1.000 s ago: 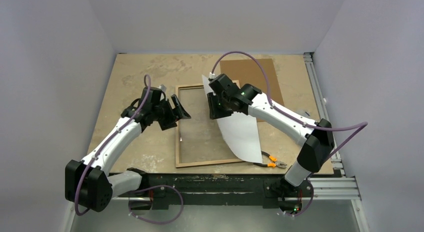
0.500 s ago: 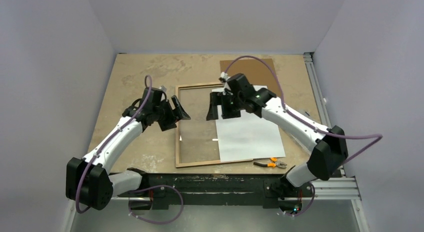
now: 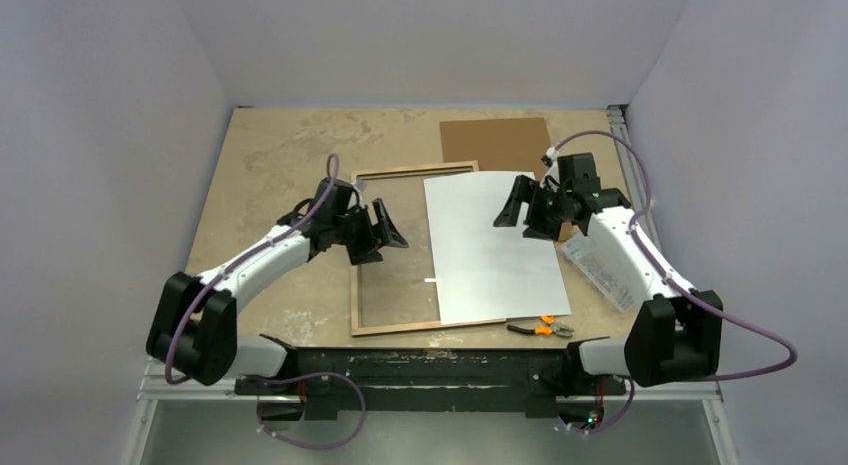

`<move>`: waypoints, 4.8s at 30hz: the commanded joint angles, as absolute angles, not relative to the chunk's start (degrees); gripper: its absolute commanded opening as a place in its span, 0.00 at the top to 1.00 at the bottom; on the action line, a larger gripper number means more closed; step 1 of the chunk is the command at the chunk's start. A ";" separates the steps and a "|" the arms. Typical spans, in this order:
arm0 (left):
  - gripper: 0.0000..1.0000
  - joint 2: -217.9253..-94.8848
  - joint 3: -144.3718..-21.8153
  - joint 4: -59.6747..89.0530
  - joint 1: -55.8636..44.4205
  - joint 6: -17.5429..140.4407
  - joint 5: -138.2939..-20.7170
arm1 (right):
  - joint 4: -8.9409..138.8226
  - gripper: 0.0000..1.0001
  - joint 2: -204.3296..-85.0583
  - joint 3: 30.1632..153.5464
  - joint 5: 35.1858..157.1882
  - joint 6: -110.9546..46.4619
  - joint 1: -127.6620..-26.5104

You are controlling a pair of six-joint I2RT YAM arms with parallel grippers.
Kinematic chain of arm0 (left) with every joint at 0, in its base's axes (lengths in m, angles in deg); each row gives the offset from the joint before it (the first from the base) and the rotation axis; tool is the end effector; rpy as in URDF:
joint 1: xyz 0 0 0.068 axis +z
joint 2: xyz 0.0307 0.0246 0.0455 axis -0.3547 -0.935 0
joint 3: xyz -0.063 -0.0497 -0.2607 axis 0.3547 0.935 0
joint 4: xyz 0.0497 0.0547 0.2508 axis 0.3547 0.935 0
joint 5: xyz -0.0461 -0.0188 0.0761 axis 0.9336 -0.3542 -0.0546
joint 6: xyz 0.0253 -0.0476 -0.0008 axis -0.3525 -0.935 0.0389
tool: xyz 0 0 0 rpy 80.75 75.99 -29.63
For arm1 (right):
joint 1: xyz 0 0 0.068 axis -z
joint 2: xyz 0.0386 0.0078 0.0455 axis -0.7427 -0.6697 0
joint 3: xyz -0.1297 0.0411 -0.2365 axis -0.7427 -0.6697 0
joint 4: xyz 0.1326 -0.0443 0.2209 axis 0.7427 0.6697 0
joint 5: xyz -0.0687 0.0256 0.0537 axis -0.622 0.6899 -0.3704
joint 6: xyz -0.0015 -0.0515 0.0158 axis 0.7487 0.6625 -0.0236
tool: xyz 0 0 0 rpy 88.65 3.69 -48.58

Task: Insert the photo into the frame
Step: Turn over the photo from the photo frame, then adjust the photo in the photo frame, then adjust the photo frame at the center of the board.

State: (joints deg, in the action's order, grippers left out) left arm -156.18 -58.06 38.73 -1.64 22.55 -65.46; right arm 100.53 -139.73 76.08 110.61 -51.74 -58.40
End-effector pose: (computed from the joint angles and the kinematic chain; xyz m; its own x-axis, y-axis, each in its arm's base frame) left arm 0.2404 -0.1138 0.2246 -0.8967 -0.4022 -0.1849 -0.1781 0.7103 -0.6810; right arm 0.2670 0.0628 0.2741 -0.8732 0.2566 -0.4144 -0.0070 0.8436 0.5369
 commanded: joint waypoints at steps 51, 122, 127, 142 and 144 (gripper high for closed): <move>1.00 -167.72 -69.42 35.53 -14.51 24.03 -73.38 | 98.75 0.19 -136.10 66.34 114.97 -48.16 -44.92; 0.22 -156.81 -60.78 43.50 -10.44 23.30 -90.92 | 96.28 0.19 -138.48 63.65 117.98 -46.47 -45.44; 0.18 -158.52 -66.67 53.56 -12.93 25.72 -100.17 | 95.55 0.19 -139.68 63.16 117.25 -46.70 -47.37; 0.18 -156.26 -69.62 60.47 -16.80 25.28 -108.96 | 87.40 0.21 -149.99 65.34 112.76 -54.63 -62.94; 0.18 -154.94 -68.45 57.90 -16.80 25.66 -106.63 | 86.29 0.21 -152.09 66.53 112.89 -55.62 -64.73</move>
State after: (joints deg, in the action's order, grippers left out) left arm -159.19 -70.41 63.07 -16.54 24.30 -110.51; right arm 90.48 -149.59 63.57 114.35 -52.50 -61.89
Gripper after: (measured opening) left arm 0.823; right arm 0.796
